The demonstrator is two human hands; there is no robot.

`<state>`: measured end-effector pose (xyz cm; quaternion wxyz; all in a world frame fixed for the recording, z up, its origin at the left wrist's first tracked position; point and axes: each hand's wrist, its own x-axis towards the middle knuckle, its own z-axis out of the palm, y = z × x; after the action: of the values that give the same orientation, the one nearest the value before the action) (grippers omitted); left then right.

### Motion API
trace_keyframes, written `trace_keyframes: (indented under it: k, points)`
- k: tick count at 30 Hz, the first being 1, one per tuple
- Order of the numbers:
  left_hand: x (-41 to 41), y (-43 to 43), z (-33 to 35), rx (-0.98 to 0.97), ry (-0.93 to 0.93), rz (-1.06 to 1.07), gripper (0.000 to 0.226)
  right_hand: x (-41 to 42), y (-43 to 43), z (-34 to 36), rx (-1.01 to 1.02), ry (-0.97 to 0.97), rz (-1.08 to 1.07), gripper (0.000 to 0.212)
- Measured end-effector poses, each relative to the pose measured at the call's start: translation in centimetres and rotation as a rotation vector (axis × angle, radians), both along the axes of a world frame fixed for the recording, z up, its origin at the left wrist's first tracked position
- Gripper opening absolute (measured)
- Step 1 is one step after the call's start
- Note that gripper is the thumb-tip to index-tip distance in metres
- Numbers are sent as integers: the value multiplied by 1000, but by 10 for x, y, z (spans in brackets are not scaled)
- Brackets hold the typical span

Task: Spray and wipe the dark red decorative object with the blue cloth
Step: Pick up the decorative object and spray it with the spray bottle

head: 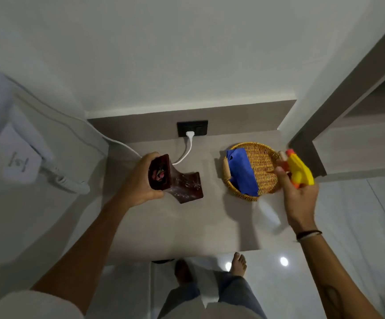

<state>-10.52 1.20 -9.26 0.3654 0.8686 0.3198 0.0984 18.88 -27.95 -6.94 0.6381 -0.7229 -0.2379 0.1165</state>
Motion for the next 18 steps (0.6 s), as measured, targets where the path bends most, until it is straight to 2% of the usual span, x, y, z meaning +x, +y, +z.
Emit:
trace_keyframes:
  k: [3, 5, 8, 13, 18]
  points:
    - [-12, 1, -10, -92, -13, 22, 115, -32, -2, -5, -88, 199, 213, 39]
    - [-16, 1, -13, -162, -31, 14, 115, -53, 3, -11, -182, 241, 383, 52]
    - [-17, 1, -13, -194, -75, 14, 113, -79, 20, -18, -225, 300, 608, 46]
    - [-13, 1, -13, -187, -81, 8, 111, -96, 56, -22, -302, 205, 770, 48]
    - [-15, 2, -12, -165, -54, -3, 112, -102, 76, -18, -351, 133, 821, 46]
